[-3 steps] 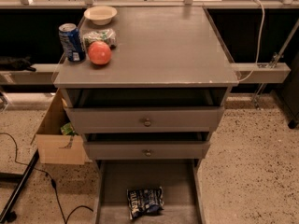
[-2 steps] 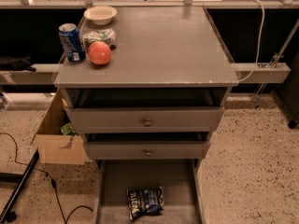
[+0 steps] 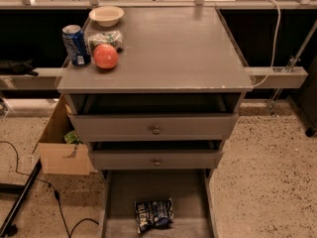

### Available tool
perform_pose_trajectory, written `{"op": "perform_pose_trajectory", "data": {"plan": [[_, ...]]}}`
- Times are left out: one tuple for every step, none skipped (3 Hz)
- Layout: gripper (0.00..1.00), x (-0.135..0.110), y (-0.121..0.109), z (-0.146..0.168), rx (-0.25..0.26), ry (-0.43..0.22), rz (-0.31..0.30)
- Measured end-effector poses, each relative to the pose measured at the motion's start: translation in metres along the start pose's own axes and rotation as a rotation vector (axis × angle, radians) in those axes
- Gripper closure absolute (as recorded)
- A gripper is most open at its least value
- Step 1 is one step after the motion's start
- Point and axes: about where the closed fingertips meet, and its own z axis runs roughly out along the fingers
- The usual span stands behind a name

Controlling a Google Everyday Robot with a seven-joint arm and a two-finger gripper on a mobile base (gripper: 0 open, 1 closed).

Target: Pick blue chip bag from bottom drawer and place on counter

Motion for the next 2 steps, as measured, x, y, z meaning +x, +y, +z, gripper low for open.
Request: {"op": "perform_pose_trajectory", "data": {"plan": [[0.00,0.0000,0.0000,0.0000,0.000,0.000,0.000],[0.00,0.0000,0.0000,0.0000,0.000,0.000,0.000]]}}
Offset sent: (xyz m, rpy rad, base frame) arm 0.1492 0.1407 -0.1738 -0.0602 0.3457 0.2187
